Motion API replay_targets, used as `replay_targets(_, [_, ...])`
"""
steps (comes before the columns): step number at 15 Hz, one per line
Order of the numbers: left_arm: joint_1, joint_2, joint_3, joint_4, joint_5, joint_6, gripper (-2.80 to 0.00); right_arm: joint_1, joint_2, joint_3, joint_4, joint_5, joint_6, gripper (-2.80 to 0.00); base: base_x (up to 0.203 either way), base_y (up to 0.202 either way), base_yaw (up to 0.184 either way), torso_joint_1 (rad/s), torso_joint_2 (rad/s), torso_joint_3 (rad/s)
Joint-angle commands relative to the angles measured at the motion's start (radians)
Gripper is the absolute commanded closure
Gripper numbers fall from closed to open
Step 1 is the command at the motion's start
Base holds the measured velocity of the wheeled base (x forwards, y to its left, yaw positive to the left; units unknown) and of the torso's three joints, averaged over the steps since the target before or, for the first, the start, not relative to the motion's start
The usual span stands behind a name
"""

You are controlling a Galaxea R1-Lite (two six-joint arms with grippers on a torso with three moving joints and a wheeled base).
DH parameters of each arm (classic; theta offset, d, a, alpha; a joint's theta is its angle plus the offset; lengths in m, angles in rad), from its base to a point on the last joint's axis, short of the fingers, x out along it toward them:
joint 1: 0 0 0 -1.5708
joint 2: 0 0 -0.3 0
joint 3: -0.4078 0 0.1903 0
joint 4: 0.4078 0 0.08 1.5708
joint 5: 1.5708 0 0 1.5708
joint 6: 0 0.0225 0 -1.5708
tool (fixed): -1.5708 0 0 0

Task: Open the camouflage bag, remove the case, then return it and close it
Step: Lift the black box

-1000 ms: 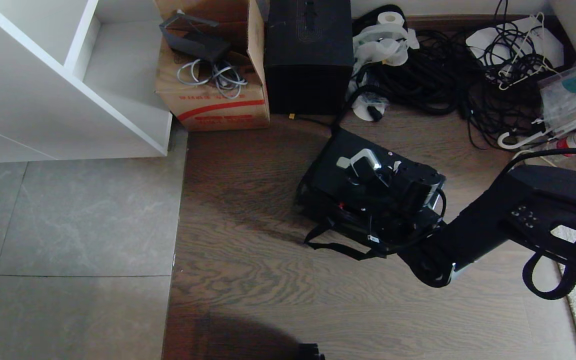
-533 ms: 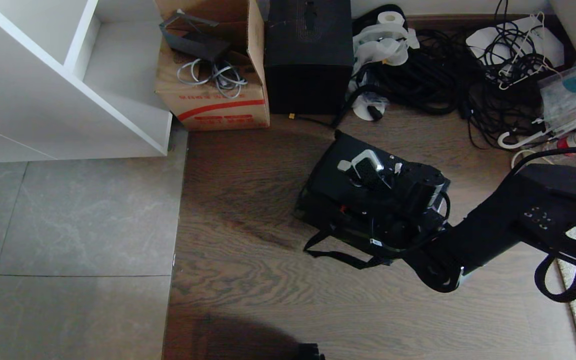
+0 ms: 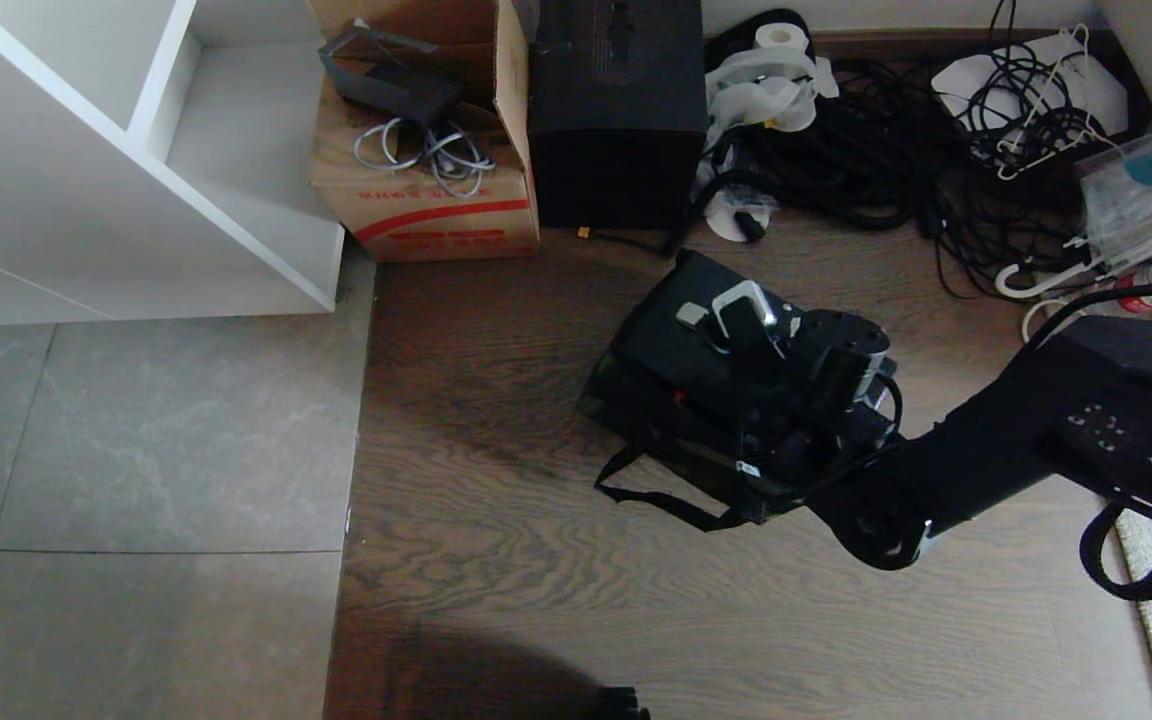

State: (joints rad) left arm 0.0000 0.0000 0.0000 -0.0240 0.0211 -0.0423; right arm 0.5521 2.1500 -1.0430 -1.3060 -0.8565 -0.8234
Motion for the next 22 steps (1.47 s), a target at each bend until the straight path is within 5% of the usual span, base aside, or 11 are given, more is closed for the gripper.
replay_targets(1, [-0.002,0.000,0.009,-0.001,0.000,-0.001,0.00,0.001,0.010,-0.005,0.052,-0.003,0.066,0.00,0.000,0.000,0.000,0.000,0.00,0.000])
replay_targets(5, [0.000,0.000,0.009,-0.001,0.000,-0.001,0.00,-0.018,0.002,-0.038,0.221,0.013,0.153,0.00,0.000,0.000,0.000,0.000,0.00,0.000])
replay_targets(22, [0.000,0.000,0.009,-0.001,0.000,-0.001,0.00,0.011,0.024,-0.074,0.184,0.069,0.109,0.00,0.000,0.000,0.000,0.000,0.00,0.000])
